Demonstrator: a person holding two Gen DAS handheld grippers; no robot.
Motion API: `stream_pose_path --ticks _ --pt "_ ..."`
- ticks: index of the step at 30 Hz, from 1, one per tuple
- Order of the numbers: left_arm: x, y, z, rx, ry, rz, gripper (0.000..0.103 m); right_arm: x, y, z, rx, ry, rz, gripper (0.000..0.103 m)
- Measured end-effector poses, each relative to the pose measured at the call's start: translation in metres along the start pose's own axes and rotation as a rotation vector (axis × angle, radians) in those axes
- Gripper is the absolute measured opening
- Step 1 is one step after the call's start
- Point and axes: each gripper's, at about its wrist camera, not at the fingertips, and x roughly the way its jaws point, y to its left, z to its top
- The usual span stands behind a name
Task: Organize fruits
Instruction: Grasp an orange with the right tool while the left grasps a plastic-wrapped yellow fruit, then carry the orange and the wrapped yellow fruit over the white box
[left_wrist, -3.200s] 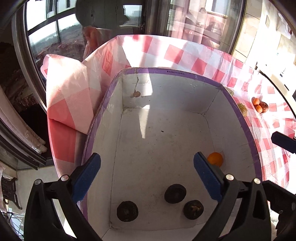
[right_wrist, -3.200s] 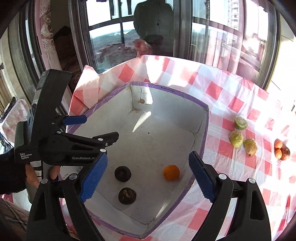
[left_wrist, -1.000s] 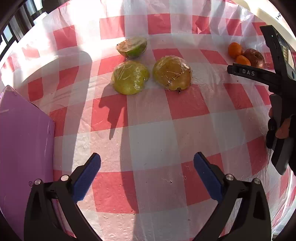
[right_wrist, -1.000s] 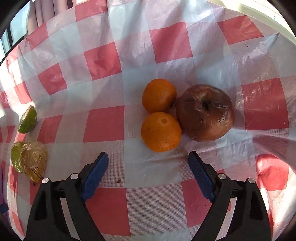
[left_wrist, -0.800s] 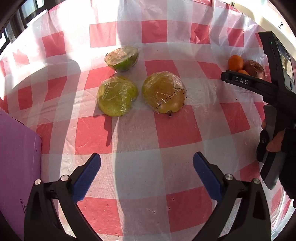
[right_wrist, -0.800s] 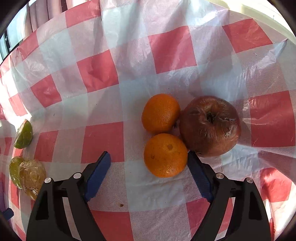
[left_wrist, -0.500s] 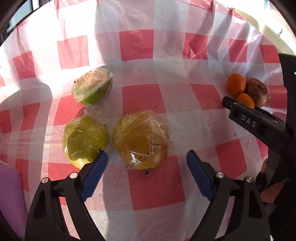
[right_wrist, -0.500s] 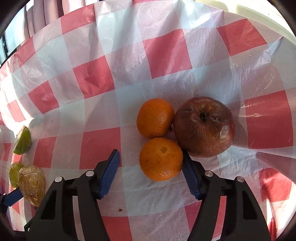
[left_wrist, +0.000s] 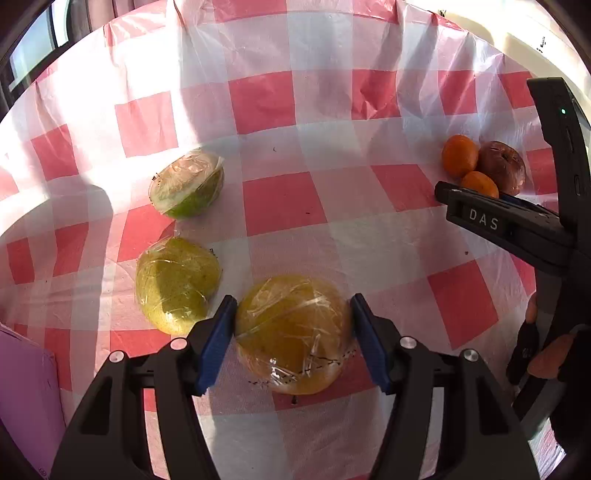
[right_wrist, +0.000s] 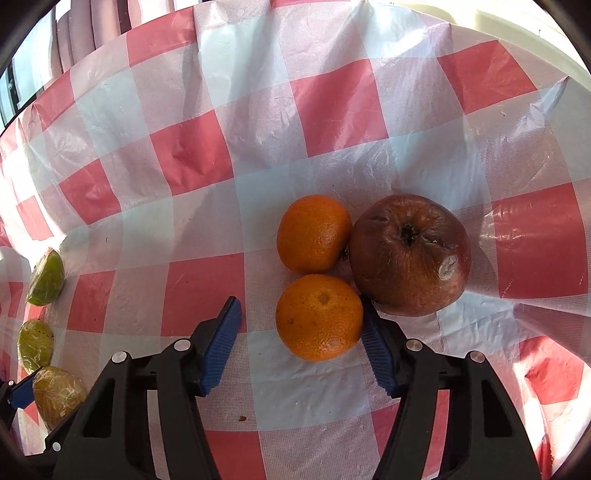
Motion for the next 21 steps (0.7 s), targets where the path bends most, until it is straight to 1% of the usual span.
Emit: stream_pose_path --ticks 3,5,7,10,13,16,21 --pt "-0.023 0.005 -0.027 -0.055 0.012 -0.012 0.063 -0.003 -0.005 -0.004 0.008 -0.005 -0.004 0.056" --pt "-0.036 0.007 -0.048 -0.069 0.03 -0.013 0.063 -0.005 -0.007 -0.004 0.02 -0.009 -0.012 0.048" --pt "-0.049 0.012 -0.075 -0.068 0.059 -0.023 0.063 -0.007 -0.013 -0.004 0.039 -0.016 -0.015 0.042" --pt "-0.068 0.012 -0.106 -0.028 0.079 -0.027 0.063 -0.01 -0.017 -0.007 0.048 -0.02 -0.005 0.041" --pt "-0.076 0.009 -0.124 0.003 0.097 -0.031 0.063 -0.02 -0.018 -0.018 0.044 -0.011 -0.003 0.04" --pt "-0.09 0.012 -0.141 0.038 0.095 -0.034 0.063 -0.042 -0.024 -0.043 0.084 0.003 0.025 0.04" --pt "-0.1 0.015 -0.162 0.038 0.106 -0.055 0.063 -0.089 -0.027 -0.094 0.087 0.034 0.033 0.04"
